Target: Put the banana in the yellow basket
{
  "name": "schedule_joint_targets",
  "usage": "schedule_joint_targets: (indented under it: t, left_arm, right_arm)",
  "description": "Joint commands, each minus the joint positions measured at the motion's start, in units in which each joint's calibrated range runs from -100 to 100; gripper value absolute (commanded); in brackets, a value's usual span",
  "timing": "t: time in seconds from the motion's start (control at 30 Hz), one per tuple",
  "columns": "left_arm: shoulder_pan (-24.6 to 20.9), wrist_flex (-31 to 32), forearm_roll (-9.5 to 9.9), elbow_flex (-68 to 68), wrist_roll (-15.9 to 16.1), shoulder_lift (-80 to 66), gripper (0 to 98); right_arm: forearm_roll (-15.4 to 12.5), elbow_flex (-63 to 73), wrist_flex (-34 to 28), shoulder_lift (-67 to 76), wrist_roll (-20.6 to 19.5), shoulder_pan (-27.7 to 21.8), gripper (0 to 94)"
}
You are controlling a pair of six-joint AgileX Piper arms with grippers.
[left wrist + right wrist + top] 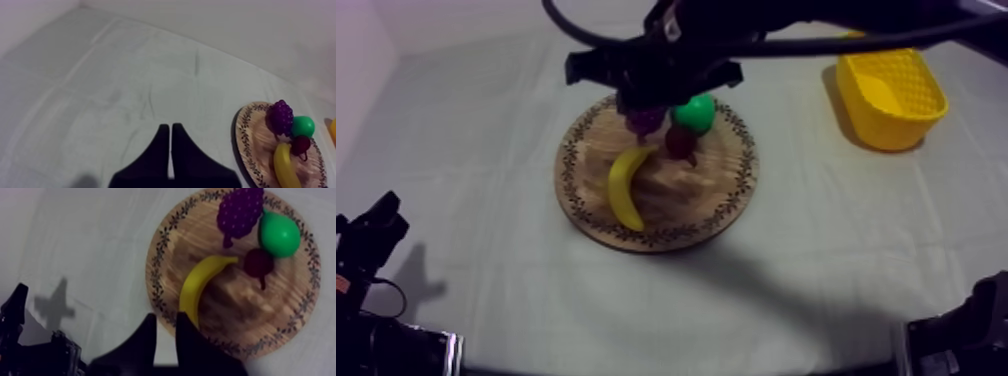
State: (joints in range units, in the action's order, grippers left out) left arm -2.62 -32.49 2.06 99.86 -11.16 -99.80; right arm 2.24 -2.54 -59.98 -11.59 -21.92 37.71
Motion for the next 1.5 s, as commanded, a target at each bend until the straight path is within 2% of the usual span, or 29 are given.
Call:
schedule_joint_targets:
  t: [0.0,0.2,0.27,0.4,0.47,0.53,0.77,1.3,1.47]
  left_arm:
    - [0.0,0.0,0.01,0.0,0.0,0.0,0.1]
    - [0.0,0.0,0.01,0.0,0.0,0.0,0.1]
    - [0.0,0.0,0.01,0.0,0.0,0.0,0.1]
    - [0.0,0.0,0.01,0.0,0.0,0.0,0.1]
    - [0.0,0.0,0.01,0.0,0.0,0.0,0.1]
    - [0.0,0.0,0.01,0.0,0.0,0.0,0.1]
    - [0.0,0.0,0.01,0.0,0.0,0.0,0.1]
    - [0.0,0.0,0.01,0.0,0.0,0.0,0.1]
    - [0.0,0.0,0.01,0.0,0.0,0.0,0.1]
  right_arm:
    - [0.1,-1.7,0.4,0.0,-0.6,0.3,14.0]
    - [2.4,-7.9,4.4,0.1,-2.9,2.2,15.0]
    - [2.3,-9.3,5.5,0.1,-2.5,2.6,27.3]
    - [1.1,-10.6,6.5,0.2,-1.0,2.5,57.9]
    - [0.9,-11.1,6.7,0.3,-0.8,2.4,67.8]
    - [1.0,-11.5,6.7,0.3,-0.8,2.5,71.9]
    - [1.6,-13.0,7.3,0.6,-1.6,2.5,74.2]
    - [-1.8,-2.9,6.7,-13.9,1.8,0.6,71.5]
    - [-0.8,0.1,7.5,-19.4,1.4,0.7,70.8]
